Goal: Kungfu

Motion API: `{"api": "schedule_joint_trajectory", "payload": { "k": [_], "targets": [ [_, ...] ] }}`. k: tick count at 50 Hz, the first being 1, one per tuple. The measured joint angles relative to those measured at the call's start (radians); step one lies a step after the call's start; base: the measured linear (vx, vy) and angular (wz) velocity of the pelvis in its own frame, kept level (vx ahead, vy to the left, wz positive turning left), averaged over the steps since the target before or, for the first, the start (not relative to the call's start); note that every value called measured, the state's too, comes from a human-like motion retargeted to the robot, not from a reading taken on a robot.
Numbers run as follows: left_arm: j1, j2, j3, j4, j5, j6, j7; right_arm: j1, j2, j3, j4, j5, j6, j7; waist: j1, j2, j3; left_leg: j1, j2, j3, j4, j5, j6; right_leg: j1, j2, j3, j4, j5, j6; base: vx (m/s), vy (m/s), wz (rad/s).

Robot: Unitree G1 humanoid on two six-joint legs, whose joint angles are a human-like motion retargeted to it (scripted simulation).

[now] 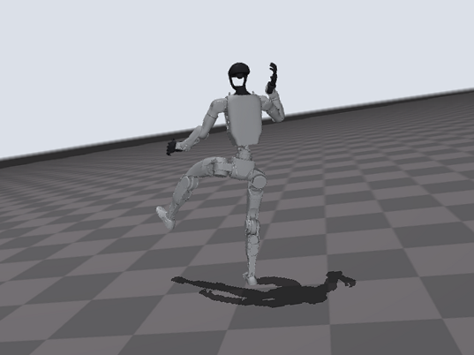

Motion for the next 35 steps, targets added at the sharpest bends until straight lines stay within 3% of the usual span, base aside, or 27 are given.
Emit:
{"api": "schedule_joint_trajectory", "payload": {
  "k": [3,8,11,15,18,21,27,32,35],
  "targets": [
    [0.105,-0.066,0.029,-0.051,0.011,-0.013,0.023,0.004,-0.008,0.02,-0.031,0.072,-0.003,0.05,-0.023,0.019,-0.022,-0.037,0.015,0.034,0.4,-0.009,0.044,0.003,-0.014,-0.004,0.014,-0.004,0.0,0.18,0.17,-0.15],
    [0.23,-0.244,0.027,-0.153,0.068,-0.18,0.334,0.038,-0.062,-0.014,-0.077,0.263,0.017,0.164,-0.013,0.1,-0.103,-0.015,0.129,0.168,0.976,-0.094,0.131,-0.024,0.03,-0.022,-0.023,0.014,0.0,0.21,0.13,0.0],
    [0.251,-0.331,0.006,-0.172,0.076,-0.214,0.455,0.049,-0.084,-0.045,-0.105,0.291,0.037,0.199,-0.025,0.144,-0.137,0.047,0.09,0.218,1.168,-0.079,0.09,-0.035,0.048,-0.047,-0.074,0.037,0.0,0.11,0.05,0.32],
    [0.266,-0.399,-0.027,-0.184,0.03,-0.183,0.424,0.07,-0.1,-0.062,-0.118,0.271,0.051,0.181,-0.058,0.157,-0.201,0.094,-0.07,0.281,1.272,0.008,-0.008,-0.073,0.024,-0.087,-0.127,0.061,0.0,0.11,0.04,0.65],
    [0.27,-0.405,-0.042,-0.194,0.017,-0.173,0.423,0.086,-0.091,-0.062,-0.115,0.237,0.049,0.185,-0.077,0.167,-0.232,0.133,-0.119,0.309,1.28,0.061,-0.047,-0.083,0.013,-0.132,-0.159,0.069,0.0,0.15,0.04,0.67],
    [0.268,-0.409,-0.053,-0.217,0.013,-0.16,0.438,0.093,-0.066,-0.043,-0.097,0.236,0.053,0.207,-0.075,0.172,-0.244,0.177,-0.126,0.317,1.244,0.08,-0.039,-0.076,0.01,-0.166,-0.186,0.075,0.0,0.15,0.05,0.48],
    [0.258,-0.408,-0.047,-0.318,-0.025,-0.129,0.441,0.08,0.019,0.076,0.004,0.339,0.085,0.303,-0.022,0.209,-0.235,0.229,-0.007,0.251,1.078,0.078,-0.01,-0.009,0.061,-0.261,-0.231,0.067,0.0,0.26,0.08,0.42],
    [0.253,-0.386,-0.021,-0.456,-0.049,-0.114,0.476,-0.003,0.141,0.258,0.191,0.443,0.139,0.492,0.063,0.235,-0.197,0.278,0.074,0.213,0.746,0.138,-0.025,0.077,0.103,-0.308,-0.255,0.051,0.019,0.3,0.12,0.47],
    [0.229,-0.354,0.006,-0.531,-0.072,-0.105,0.489,-0.051,0.224,0.353,0.327,0.528,0.178,0.62,0.1,0.241,-0.179,0.33,0.058,0.202,0.443,0.178,-0.051,0.144,0.102,-0.337,-0.271,0.034,0.058,0.47,0.23,1.04]
  ]
}}
